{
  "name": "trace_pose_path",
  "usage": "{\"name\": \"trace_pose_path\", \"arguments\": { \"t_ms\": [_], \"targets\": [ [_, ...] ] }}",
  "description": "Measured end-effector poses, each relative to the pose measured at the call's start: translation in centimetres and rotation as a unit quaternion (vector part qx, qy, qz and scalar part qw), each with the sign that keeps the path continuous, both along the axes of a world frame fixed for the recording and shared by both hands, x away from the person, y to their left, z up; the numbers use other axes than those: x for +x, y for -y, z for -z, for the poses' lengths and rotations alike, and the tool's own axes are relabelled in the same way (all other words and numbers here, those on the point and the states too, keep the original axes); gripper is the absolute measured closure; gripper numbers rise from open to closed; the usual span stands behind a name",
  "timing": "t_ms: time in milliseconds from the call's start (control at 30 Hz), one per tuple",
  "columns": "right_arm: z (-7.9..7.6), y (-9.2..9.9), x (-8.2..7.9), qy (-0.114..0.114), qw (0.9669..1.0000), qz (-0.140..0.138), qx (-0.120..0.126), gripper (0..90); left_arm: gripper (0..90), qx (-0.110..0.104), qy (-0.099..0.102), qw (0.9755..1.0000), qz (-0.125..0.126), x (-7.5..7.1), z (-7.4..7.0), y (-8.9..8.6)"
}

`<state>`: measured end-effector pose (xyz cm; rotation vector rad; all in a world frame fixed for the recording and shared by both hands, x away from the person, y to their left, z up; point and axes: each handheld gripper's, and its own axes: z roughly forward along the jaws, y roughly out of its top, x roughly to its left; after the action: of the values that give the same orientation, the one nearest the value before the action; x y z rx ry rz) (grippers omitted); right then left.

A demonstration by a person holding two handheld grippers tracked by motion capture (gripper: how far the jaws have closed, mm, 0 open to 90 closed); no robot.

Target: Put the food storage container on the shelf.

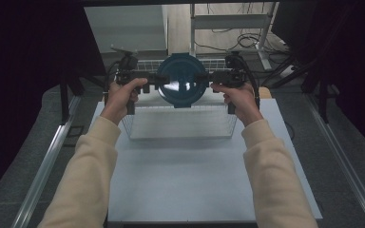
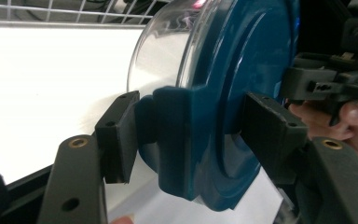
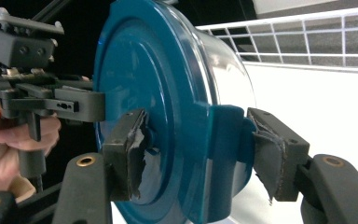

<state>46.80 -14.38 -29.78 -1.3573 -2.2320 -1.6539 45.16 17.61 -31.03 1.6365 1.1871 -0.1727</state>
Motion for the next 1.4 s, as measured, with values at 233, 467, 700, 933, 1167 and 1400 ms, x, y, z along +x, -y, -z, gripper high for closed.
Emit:
{"name": "trace_pose_path", "arguments": {
  "t_ms": [233, 467, 700, 933, 1167, 1400],
  "targets": [
    [0.5, 0.1, 1.4, -0.031, 0.9992, 0.013, 0.021, 38.8, 41.1, -0.032, -0.023, 0.9992, -0.011, 1.3, 0.6, -0.3],
    [1.4, 0.1, 3.0, -0.084, 0.9957, 0.011, 0.037, 35.4, 38.3, -0.057, -0.047, 0.997, -0.023, 2.3, 1.6, -0.4],
    [2.2, 0.2, 3.7, -0.119, 0.9902, 0.037, 0.063, 34.8, 34.8, -0.075, -0.065, 0.9945, -0.033, 3.4, 2.6, -0.2],
    [2.7, 0.4, 3.9, -0.127, 0.9881, 0.048, 0.072, 33.3, 32.0, -0.078, -0.053, 0.9949, -0.037, 3.5, 3.0, 0.1],
    [1.1, -0.5, 1.4, -0.03, 0.9961, 0.083, 0.009, 9.1, 19.6, -0.022, 0.01, 0.9963, -0.083, 1.5, 1.8, -0.1],
    [0.3, 1.5, -2.1, 0.043, 0.9968, 0.061, -0.027, 11.4, 19.9, 0.021, 0.053, 0.9958, -0.071, -2.1, 0.9, -0.5]
  ]
}}
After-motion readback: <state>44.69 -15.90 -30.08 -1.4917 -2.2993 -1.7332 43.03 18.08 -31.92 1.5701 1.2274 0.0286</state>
